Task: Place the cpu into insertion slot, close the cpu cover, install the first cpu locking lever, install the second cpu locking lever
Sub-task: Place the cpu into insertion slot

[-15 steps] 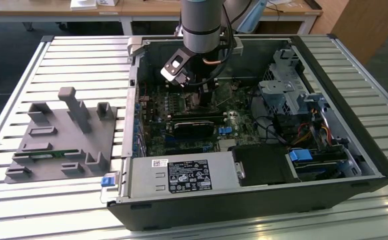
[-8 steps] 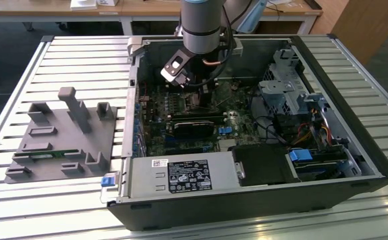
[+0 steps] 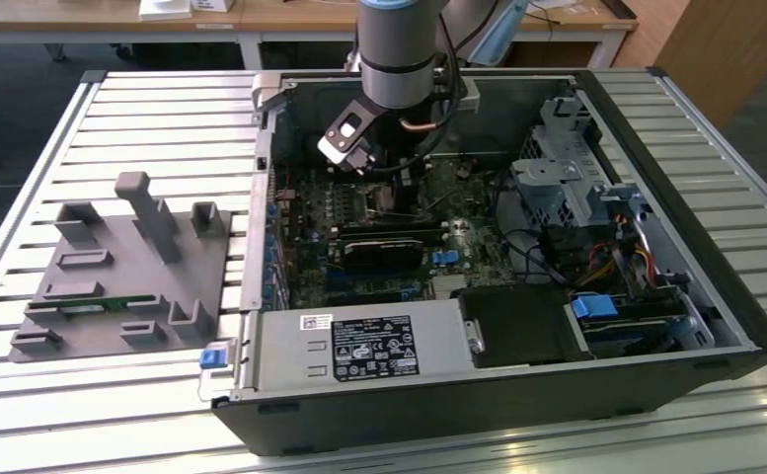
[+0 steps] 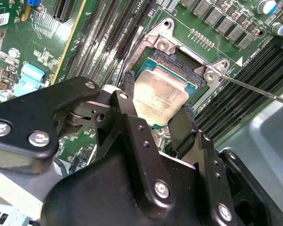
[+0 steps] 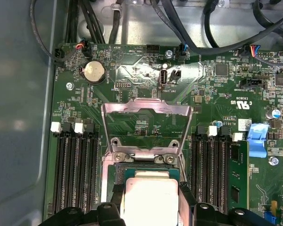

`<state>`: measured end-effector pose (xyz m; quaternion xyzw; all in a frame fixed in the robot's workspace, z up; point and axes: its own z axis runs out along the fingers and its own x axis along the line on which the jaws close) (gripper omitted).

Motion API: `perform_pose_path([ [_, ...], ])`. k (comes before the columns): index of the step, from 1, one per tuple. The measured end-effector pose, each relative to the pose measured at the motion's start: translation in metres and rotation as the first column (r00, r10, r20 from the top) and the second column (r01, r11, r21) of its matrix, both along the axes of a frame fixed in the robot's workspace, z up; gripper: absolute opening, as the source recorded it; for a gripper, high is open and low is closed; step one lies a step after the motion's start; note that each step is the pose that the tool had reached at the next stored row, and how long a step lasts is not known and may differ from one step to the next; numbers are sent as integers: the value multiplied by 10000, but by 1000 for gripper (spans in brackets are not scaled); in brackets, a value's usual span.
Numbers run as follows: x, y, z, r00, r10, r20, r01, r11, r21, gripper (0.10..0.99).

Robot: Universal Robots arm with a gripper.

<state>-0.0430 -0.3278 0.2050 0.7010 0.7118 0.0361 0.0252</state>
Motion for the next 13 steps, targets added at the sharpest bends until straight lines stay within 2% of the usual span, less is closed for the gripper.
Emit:
perform_pose_path([
  [8, 0, 40, -29, 10000, -2, 0, 2, 10000, -2, 537],
  [13, -1, 42, -63, 10000, 32, -2, -32, 10000, -2, 537],
])
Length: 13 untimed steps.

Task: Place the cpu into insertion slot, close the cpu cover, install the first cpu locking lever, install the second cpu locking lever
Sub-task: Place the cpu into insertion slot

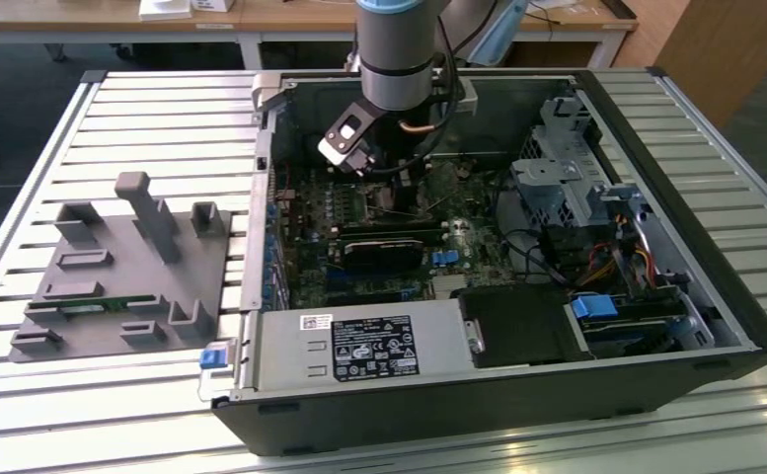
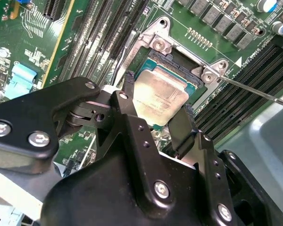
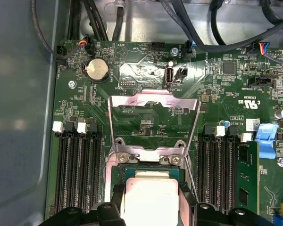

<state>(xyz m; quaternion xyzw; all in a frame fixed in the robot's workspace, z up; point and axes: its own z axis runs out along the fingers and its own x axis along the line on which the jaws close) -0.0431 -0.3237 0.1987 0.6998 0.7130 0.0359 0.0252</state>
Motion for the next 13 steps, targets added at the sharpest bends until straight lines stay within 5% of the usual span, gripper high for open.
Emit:
perform_pose_path([
  [13, -7, 5, -51, 10000, 11, -2, -11, 10000, -3, 537],
])
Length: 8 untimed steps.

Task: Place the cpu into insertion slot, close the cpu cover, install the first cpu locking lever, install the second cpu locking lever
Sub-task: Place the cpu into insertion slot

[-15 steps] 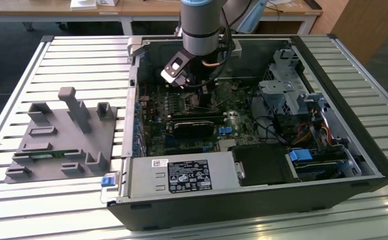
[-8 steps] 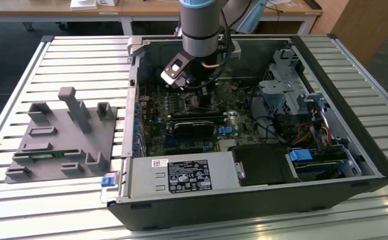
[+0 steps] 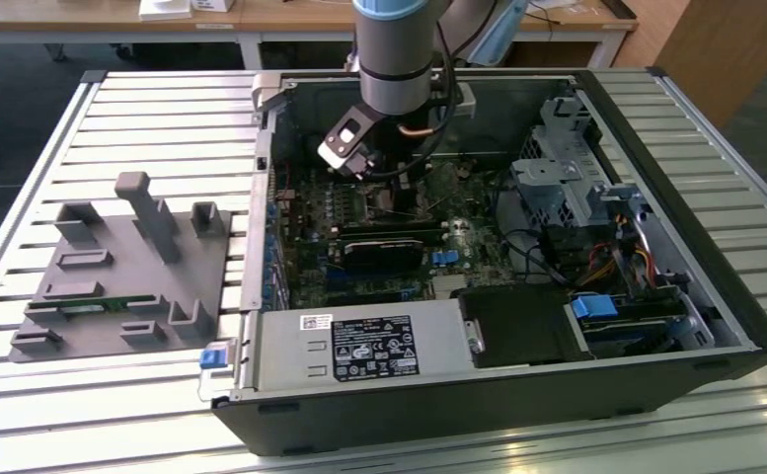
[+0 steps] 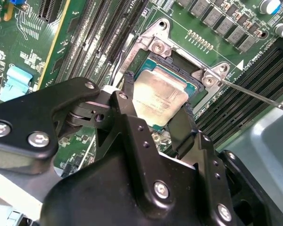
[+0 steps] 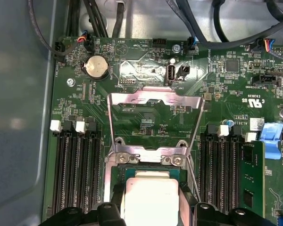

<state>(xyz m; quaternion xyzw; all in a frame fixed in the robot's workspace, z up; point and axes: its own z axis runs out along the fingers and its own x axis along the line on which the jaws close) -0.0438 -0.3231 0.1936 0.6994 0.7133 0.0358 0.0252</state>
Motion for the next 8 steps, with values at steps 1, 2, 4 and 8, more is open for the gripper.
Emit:
perform_pose_path([
  [1, 0, 0, -3, 10000, 1, 0, -1, 10000, -2, 537],
  [2, -1, 0, -7, 10000, 1, -1, -1, 10000, -2, 537],
  [4, -2, 0, -8, 10000, 0, 0, 0, 10000, -1, 537],
  [8, -4, 1, -4, 10000, 1, 3, -1, 10000, 6, 537],
])
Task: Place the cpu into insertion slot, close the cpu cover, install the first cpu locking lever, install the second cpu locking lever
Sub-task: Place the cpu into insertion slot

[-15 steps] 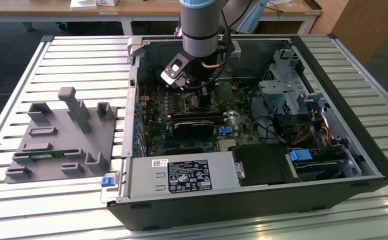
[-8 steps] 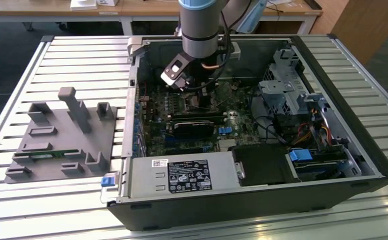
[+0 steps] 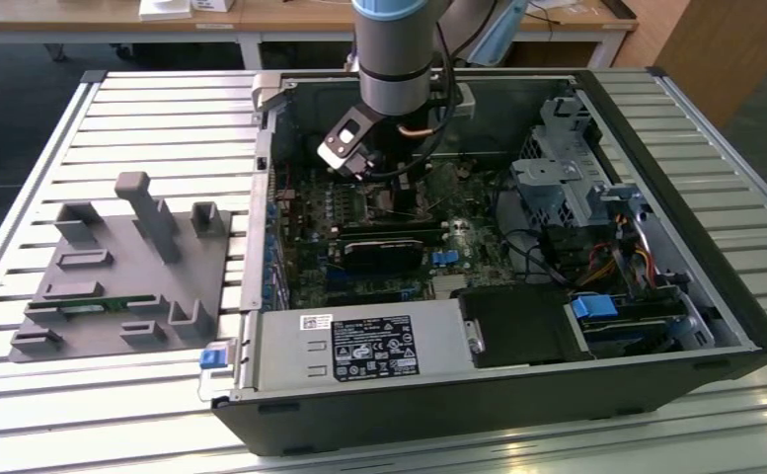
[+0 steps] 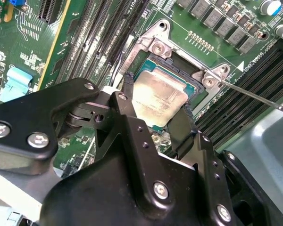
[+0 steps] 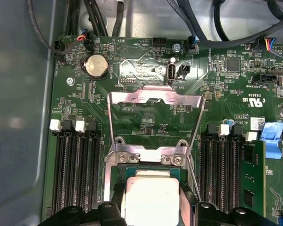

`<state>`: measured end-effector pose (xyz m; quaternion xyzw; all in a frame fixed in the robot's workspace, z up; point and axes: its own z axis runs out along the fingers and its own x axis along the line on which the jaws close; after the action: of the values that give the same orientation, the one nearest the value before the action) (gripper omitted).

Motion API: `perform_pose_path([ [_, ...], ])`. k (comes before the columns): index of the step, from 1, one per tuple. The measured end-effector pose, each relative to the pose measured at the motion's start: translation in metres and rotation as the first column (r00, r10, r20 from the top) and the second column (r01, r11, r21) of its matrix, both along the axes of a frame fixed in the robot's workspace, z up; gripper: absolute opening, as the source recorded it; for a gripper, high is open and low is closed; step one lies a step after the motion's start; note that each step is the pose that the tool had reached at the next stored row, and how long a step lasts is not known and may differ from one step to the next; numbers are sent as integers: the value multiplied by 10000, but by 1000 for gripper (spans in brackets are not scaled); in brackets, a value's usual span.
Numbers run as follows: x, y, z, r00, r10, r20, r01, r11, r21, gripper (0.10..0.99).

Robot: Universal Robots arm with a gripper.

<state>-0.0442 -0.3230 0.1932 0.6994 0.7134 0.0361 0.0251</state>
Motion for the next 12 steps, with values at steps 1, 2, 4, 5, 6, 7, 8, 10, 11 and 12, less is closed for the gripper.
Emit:
perform_pose_path([
  [1, -1, 0, 2, 10000, -1, 1, 1, 10000, 1, 537],
  [2, -2, 0, 4, 10000, 0, 2, 0, 10000, 1, 537],
  [4, -4, -1, 6, 10000, 0, 0, 0, 10000, -3, 537],
  [5, -7, 0, 7, 10000, -1, 0, 1, 10000, -4, 537],
  [6, -10, 0, 7, 10000, -2, -1, 2, 10000, -4, 537],
  [7, -10, 0, 7, 10000, 0, -1, 0, 10000, -5, 537],
  [8, -10, 2, 8, 10000, 1, -2, -1, 10000, -6, 537],
  [10, -10, 6, 7, 10000, 0, -1, 0, 10000, -4, 537],
  [11, -11, 6, 7, 10000, 0, -1, 0, 10000, -4, 537],
  [12, -11, 6, 6, 10000, 1, -1, -1, 10000, -4, 537],
])
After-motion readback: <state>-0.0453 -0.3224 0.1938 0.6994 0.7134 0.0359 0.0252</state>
